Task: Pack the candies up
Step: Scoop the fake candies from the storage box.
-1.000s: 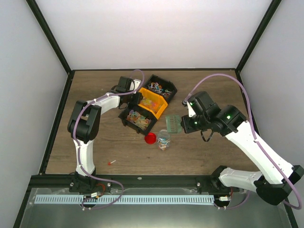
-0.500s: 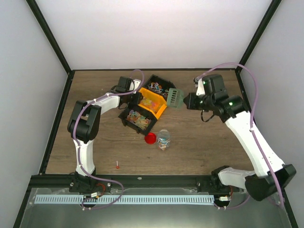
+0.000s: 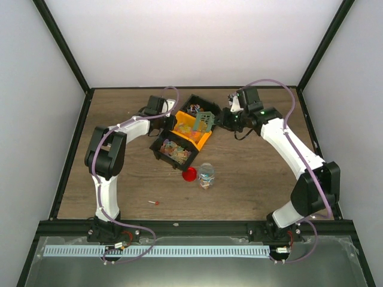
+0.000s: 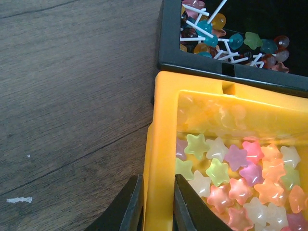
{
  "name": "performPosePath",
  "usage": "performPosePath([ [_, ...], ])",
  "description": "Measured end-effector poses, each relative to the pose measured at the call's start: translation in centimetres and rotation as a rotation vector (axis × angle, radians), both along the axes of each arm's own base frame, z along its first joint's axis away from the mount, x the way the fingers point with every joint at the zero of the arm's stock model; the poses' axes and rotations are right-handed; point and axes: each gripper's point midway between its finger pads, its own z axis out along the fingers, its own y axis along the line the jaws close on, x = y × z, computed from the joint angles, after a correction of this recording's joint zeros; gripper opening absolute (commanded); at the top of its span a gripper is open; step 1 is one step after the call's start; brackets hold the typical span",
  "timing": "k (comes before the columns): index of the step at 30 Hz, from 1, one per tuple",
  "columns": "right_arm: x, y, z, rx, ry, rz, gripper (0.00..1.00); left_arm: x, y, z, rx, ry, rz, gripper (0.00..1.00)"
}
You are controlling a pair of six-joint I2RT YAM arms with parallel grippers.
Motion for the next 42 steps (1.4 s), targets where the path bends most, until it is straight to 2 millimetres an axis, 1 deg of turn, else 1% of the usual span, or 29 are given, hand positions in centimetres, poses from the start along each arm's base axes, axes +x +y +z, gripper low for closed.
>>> performPosePath([
  [5, 0.5, 0.1, 0.3, 0.015, -0.01, -0.02, 0.01, -0.3, -0.1, 0.0, 0.011, 0.011, -0.022, 0.04],
  [6, 0.6, 0.1, 0.3, 0.015, -0.01, -0.027, 0.01, -0.4, -0.1, 0.0, 0.016, 0.015, -0.025, 0.04],
  [11, 1.6, 0.0, -1.0, -0.033, 0.016, -0.071, 0.01, -0.2, -0.2, 0.0, 0.02, 0.025, -0.03, 0.04],
  [14, 2.2, 0.7, -1.7, -0.07, 0.023, -0.076, 0.01, 0.2, -0.4, 0.0, 0.018, 0.023, -0.033, 0.04],
  [19, 2.2, 1.4, -1.8, -0.097, 0.022, -0.08, 0.01, 1.2, -0.8, -0.1, 0.018, 0.018, -0.042, 0.04],
  [22, 2.5, 1.4, -2.4, -0.116, 0.041, -0.096, 0.01, 2.1, -1.1, 0.0, 0.02, 0.009, -0.054, 0.04],
  [29, 3.6, 0.5, -5.3, -0.175, 0.117, -0.193, 0.01, 3.6, -1.5, 0.1, 0.046, -0.008, -0.085, 0.04],
  [31, 3.9, 0.3, -5.7, -0.187, 0.143, -0.223, 0.01, 4.0, -1.6, 0.1, 0.052, -0.011, -0.09, 0.04],
  [34, 5.0, 0.4, -5.5, -0.205, 0.178, -0.267, 0.01, 4.3, -1.6, 0.2, 0.058, -0.014, -0.093, 0.04],
  [37, 6.1, 0.9, -5.1, -0.227, 0.202, -0.3, 0.01, 4.5, -1.5, 0.2, 0.065, -0.017, -0.089, 0.04],
  [39, 6.3, 0.9, -5.0, -0.246, 0.214, -0.323, 0.01, 4.6, -1.4, 0.2, 0.069, -0.018, -0.087, 0.04],
  [42, 6.2, 0.8, -5.2, -0.274, 0.238, -0.361, 0.01, 4.5, -1.4, 0.1, 0.071, -0.019, -0.088, 0.04],
])
